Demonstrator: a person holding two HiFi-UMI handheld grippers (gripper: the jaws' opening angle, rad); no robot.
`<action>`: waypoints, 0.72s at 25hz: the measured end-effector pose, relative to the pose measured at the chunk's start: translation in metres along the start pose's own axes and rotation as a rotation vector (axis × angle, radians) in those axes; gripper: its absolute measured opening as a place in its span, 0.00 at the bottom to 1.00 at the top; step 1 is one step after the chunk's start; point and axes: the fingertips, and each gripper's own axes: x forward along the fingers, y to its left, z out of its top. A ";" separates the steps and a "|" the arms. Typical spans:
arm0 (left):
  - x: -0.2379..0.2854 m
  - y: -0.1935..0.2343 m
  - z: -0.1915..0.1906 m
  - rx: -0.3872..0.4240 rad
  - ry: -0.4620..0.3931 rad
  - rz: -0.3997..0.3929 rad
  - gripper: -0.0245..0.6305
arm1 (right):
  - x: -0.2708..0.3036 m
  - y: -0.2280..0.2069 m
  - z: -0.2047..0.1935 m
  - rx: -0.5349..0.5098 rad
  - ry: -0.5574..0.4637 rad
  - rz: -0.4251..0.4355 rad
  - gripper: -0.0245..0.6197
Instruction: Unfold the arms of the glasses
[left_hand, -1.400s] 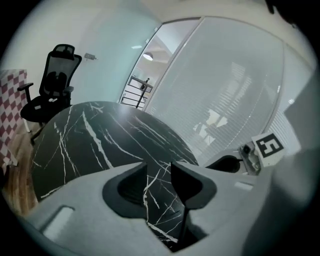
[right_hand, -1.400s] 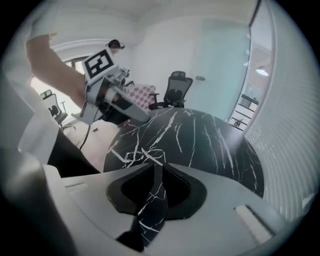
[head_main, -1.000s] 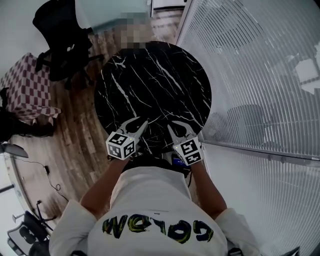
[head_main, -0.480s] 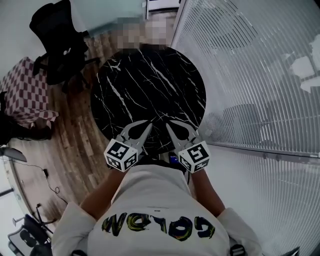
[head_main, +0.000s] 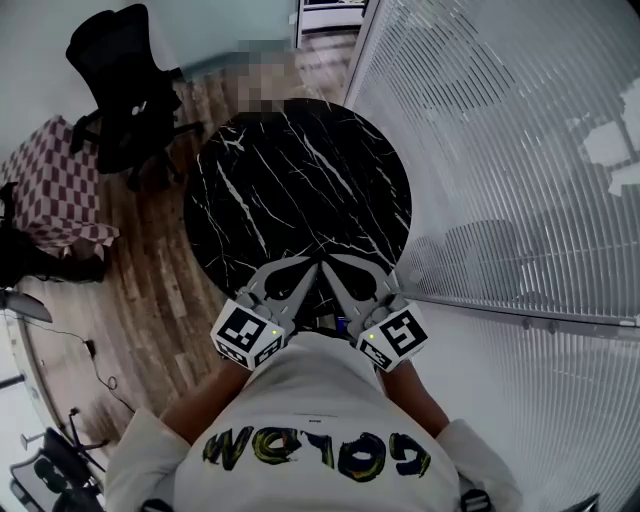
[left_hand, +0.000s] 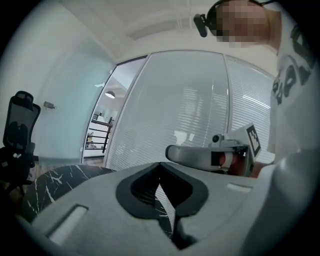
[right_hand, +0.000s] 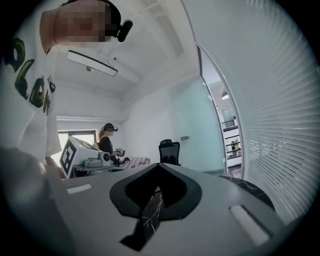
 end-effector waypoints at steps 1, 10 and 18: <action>-0.001 -0.003 0.005 0.002 -0.007 0.000 0.04 | 0.000 0.004 0.006 -0.012 -0.007 0.008 0.04; -0.009 -0.002 0.030 0.008 -0.050 0.030 0.04 | -0.005 0.014 0.029 -0.083 -0.046 -0.018 0.04; -0.015 -0.002 0.037 0.004 -0.075 0.049 0.04 | -0.009 0.015 0.027 -0.098 -0.049 -0.027 0.04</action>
